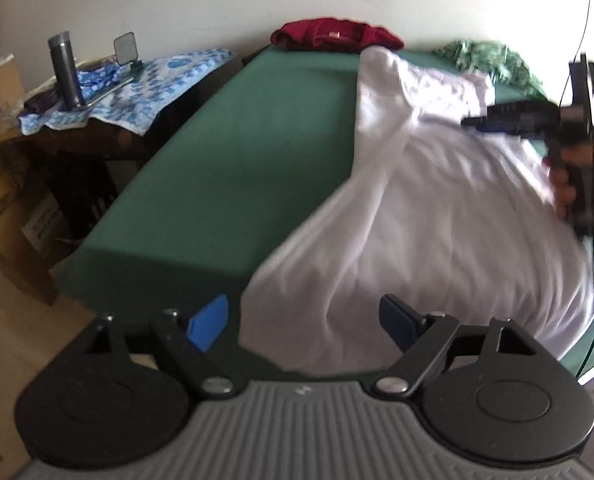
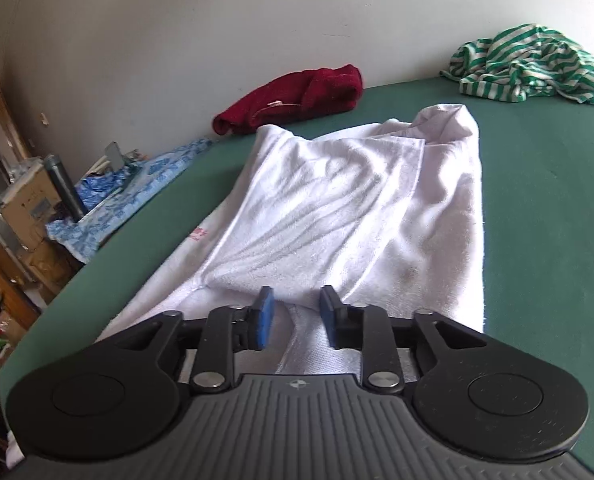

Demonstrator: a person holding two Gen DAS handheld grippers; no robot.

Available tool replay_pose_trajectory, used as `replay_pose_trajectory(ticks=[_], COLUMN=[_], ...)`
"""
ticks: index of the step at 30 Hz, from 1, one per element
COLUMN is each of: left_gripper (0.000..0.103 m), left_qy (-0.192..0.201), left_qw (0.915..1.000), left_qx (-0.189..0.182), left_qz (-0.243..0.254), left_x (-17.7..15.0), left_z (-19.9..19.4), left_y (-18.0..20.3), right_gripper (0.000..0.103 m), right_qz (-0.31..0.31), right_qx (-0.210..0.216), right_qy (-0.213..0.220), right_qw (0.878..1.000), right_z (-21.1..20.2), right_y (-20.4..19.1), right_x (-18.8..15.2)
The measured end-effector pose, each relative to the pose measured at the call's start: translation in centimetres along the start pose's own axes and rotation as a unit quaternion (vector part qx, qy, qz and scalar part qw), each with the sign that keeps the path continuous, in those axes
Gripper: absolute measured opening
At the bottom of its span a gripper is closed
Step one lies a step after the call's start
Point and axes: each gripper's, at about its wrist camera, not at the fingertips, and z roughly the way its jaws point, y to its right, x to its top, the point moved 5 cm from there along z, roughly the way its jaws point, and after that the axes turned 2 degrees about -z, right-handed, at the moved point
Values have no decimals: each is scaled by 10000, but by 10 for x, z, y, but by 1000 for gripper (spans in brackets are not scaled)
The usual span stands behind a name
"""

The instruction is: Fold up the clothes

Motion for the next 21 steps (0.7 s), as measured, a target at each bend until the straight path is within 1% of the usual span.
replay_pose_trajectory(ticks=[1, 2, 3, 5, 7, 9, 11, 13, 14, 16, 17, 18, 19, 20, 21], left_gripper=[86, 90, 90, 88, 83, 65, 56, 56, 55, 58, 63, 71, 73, 73, 70], left_qy=[-1, 6, -9, -60, -190, -348, -471, -501, -458, -346, -308, -275, -248, -222, -197], left_qw=[10000, 10000, 9999, 9993, 9986, 9975, 9955, 9939, 9932, 9916, 9905, 9893, 9876, 9856, 9834], left_qx=[39, 72, 153, 290, 209, 3, -246, -256, -274, -325, -407, -504, -552, -586, -621], left_qz=[15, 17, 74, 250, 451, 623, 785, 948, 1033, 1205, 1276, 1342, 1451, 1571, 1692], left_x=[-4, -9, -13, -21, -25, -27, -28, -27, -26, -24, -23, -22, -22, -21, -21], left_z=[0, -1, 2, 9, 18, 27, 36, 45, 47, 51, 53, 55, 58, 61, 65], left_y=[-3, -7, -11, -18, -25, -30, -34, -40, -42, -45, -45, -45, -44, -43, -41], right_gripper=[38, 38, 38, 38, 38, 38, 38, 38, 38, 38, 38, 39, 40, 44, 46], right_qz=[34, 55, 76, 107, 91, 95, 102, 77, 28, -188, -329, -496, -654, -797, -941], right_qx=[63, 83, 104, 135, 125, 115, 101, 61, 11, -174, -283, -401, -500, -568, -636], right_qy=[6, 11, 16, 24, 26, 30, 33, 34, 32, 13, -3, -24, -47, -73, -99], right_qw=[10000, 9999, 9999, 9998, 9999, 9999, 9999, 9999, 10000, 9997, 9991, 9980, 9966, 9952, 9935], right_z=[0, 0, 0, 0, -1, -1, -2, -2, -3, -2, -2, -1, 0, 2, 3], right_y=[1, 1, 1, 1, 1, 0, 0, -1, -3, -10, -14, -19, -23, -27, -31], right_x=[0, 0, -1, -1, -2, -3, -4, -5, -5, -7, -8, -9, -10, -11, -11])
